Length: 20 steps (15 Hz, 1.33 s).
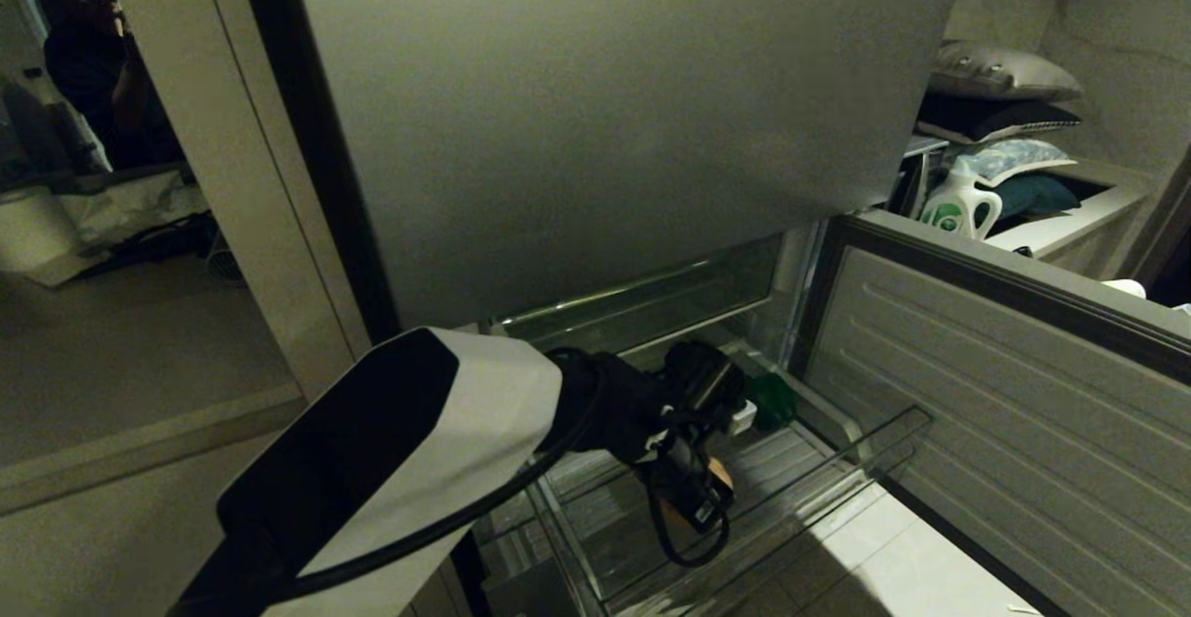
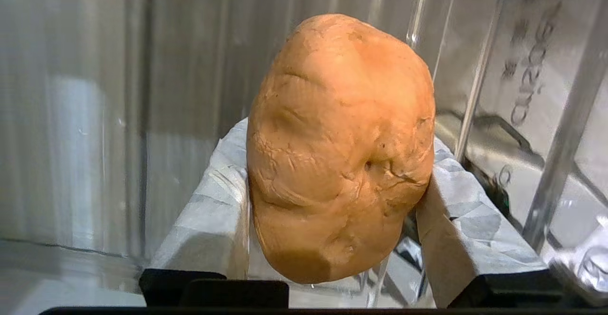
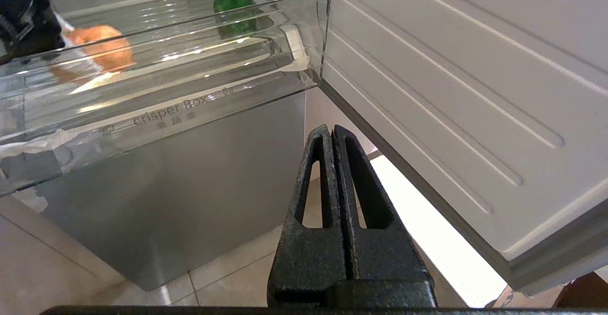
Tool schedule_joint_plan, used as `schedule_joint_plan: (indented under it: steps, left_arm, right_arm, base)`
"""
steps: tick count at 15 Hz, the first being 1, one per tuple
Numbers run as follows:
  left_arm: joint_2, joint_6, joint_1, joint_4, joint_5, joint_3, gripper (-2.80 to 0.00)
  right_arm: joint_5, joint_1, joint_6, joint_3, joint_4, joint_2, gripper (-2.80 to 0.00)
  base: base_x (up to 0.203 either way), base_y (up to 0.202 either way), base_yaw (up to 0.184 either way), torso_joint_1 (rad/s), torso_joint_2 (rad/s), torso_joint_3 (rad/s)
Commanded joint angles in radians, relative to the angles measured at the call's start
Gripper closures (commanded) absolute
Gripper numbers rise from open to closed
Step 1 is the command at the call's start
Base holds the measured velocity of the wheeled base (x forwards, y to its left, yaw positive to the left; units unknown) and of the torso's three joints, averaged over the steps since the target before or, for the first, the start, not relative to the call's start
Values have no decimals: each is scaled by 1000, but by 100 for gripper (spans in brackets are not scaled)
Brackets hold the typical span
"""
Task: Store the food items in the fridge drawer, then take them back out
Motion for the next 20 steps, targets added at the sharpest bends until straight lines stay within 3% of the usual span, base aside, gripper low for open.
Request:
schedule_joint_plan:
  steps: [1, 4, 10, 15, 20]
  left_arm:
    - [-13, 0, 4, -8, 22, 0, 0]
    - [-22, -7, 4, -77, 64, 0, 0]
    - [-135, -9, 1, -85, 67, 46, 0]
    - [-259, -14, -22, -141, 68, 236, 0]
    - [-417, -25, -37, -190, 73, 354, 0]
  right_arm:
    - [0, 0, 0, -3, 3, -2, 0]
    - [0, 0, 0, -3, 3, -2, 0]
    - [-1, 0, -2, -3, 3, -2, 0]
    - [-1, 0, -2, -3, 3, -2, 0]
    - [-1, 0, -2, -3, 3, -2, 0]
  base:
    - [0, 0, 0, 0, 0, 0]
    - [0, 0, 0, 0, 0, 0]
    - [0, 0, 0, 0, 0, 0]
    - [0, 0, 0, 0, 0, 0]
    - [0, 0, 0, 0, 0, 0]
